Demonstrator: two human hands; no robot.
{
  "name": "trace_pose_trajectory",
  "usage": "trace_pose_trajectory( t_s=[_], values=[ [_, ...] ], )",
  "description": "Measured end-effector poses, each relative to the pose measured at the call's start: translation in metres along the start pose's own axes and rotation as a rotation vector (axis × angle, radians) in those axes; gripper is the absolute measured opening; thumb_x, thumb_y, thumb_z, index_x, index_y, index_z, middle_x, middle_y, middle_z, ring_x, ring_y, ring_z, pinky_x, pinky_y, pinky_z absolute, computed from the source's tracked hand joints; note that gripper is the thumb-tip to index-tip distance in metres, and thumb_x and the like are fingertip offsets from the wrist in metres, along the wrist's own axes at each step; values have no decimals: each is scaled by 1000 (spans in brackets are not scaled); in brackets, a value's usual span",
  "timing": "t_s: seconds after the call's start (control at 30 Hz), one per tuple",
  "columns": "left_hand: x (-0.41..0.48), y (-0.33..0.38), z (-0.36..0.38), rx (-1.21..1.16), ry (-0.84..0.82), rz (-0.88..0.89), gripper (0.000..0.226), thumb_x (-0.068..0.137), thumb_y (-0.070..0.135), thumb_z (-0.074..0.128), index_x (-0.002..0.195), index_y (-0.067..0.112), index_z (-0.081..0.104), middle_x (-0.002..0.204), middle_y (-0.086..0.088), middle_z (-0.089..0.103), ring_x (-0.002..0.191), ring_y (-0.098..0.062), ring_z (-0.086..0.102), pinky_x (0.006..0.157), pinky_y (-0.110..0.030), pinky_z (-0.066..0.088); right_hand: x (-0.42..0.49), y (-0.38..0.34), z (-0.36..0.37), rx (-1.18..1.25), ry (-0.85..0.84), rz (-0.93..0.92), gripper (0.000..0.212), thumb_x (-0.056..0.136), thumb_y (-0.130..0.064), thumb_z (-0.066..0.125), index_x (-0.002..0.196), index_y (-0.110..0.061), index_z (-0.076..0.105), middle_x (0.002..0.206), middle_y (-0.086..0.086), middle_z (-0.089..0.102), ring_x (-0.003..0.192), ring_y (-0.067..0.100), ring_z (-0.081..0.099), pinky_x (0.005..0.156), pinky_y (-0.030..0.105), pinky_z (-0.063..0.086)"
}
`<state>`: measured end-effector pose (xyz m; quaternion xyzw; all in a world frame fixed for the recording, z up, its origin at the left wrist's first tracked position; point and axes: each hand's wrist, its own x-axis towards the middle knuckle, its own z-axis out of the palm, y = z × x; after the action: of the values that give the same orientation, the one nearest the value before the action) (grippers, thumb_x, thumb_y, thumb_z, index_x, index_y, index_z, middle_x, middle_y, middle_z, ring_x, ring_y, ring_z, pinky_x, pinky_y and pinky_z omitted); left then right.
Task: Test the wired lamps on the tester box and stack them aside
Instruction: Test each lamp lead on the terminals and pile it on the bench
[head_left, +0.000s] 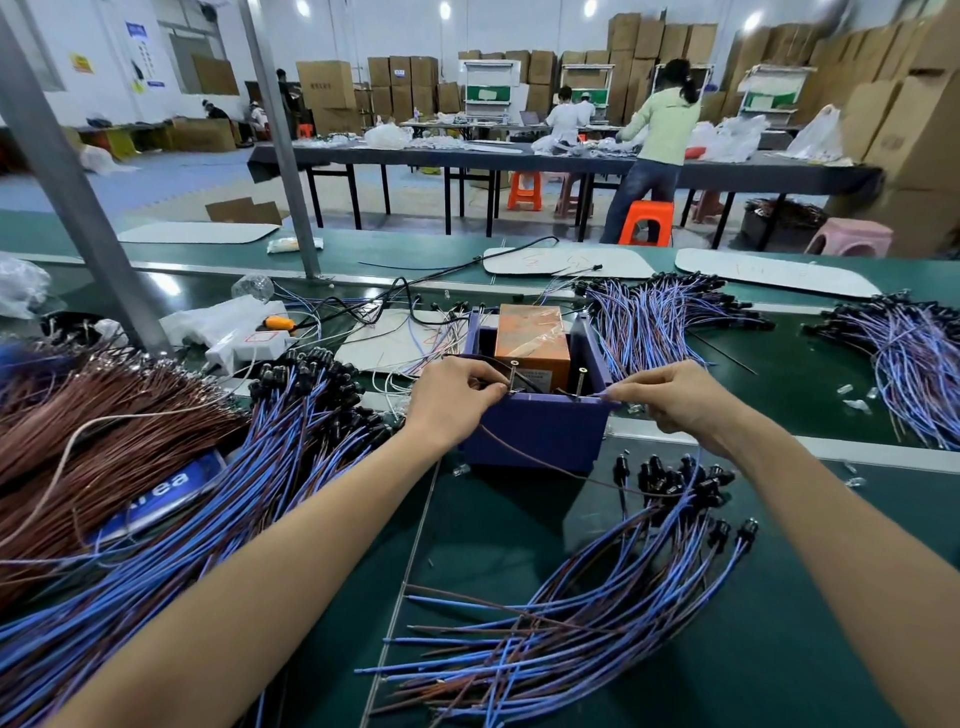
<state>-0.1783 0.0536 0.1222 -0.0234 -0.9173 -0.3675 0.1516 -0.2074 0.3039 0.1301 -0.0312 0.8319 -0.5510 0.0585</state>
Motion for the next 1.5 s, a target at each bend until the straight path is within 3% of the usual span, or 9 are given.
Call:
trace_pose_trajectory(
  t_s=[0.8, 0.9, 0.97, 1.03, 1.1, 1.17, 1.27, 1.37, 1.5],
  values=[
    [2, -4, 3, -39, 7, -45, 10, 82, 32, 72, 88, 27, 77, 90, 5, 74, 94, -11, 64, 86, -31, 50, 2, -7, 15, -93, 34, -132, 12, 82, -7, 72, 90, 2, 74, 44, -13, 59, 34, -5, 45, 38, 4, 32],
    [-6, 1, -2, -108, -36, -51, 15, 88, 21, 64, 95, 21, 77, 82, 1, 72, 77, -12, 60, 74, -24, 47, -10, -13, 14, -104, 54, -177, 13, 84, -10, 72, 91, 0, 75, 44, -14, 58, 35, -5, 44, 40, 5, 32],
    [-22, 1, -13, -209, -151, -30, 19, 91, 13, 59, 95, 19, 77, 63, 4, 64, 60, -12, 51, 64, -24, 42, -30, -19, 20, -140, -31, -276, 12, 86, -15, 69, 91, -5, 76, 46, -16, 58, 39, -6, 45, 43, 5, 34],
    [-48, -3, -32, -268, -487, 48, 21, 93, 13, 57, 95, 25, 75, 59, 11, 63, 56, -7, 52, 61, -22, 45, -58, -19, 36, -214, -242, -339, 20, 88, -31, 64, 91, -17, 78, 63, -16, 65, 54, -6, 55, 55, 8, 41],
    [-74, -10, -57, -267, -920, 97, 19, 95, 26, 56, 100, 29, 73, 78, 13, 70, 68, -3, 60, 65, -19, 49, -84, -12, 60, -239, -446, -313, 36, 84, -53, 53, 91, -28, 78, 88, -15, 68, 80, -1, 62, 78, 17, 47],
    [-85, -25, -78, -233, -1084, 59, 21, 95, 35, 54, 99, 31, 74, 91, 12, 72, 79, -4, 63, 73, -20, 51, -99, 2, 81, -267, -508, -288, 48, 82, -63, 45, 93, -29, 77, 97, -4, 70, 79, 11, 62, 77, 30, 47],
    [-83, -59, -86, 76, -723, -2, 18, 95, 32, 55, 102, 32, 72, 101, 6, 72, 89, -10, 64, 84, -23, 48, -103, 20, 102, -445, -520, -307, 54, 90, -59, 46, 97, -14, 75, 79, 12, 65, 59, 19, 45, 56, 32, 34],
    [-93, -93, -67, 669, -497, 73, 44, 95, 34, 53, 138, 25, 46, 135, 4, 47, 120, -13, 48, 102, -23, 35, -107, 29, 117, -508, -540, -340, 44, 94, -46, 53, 96, -6, 71, 70, 15, 61, 55, 12, 40, 53, 27, 30],
    [-112, -118, -42, 586, -264, 192, 46, 89, 7, 57, 134, 15, 52, 126, -6, 46, 107, -24, 56, 95, -31, 42, -111, 31, 126, -462, -496, -314, 32, 94, -38, 56, 98, -12, 73, 86, 12, 70, 78, 27, 61, 69, 36, 46]
  ],
)
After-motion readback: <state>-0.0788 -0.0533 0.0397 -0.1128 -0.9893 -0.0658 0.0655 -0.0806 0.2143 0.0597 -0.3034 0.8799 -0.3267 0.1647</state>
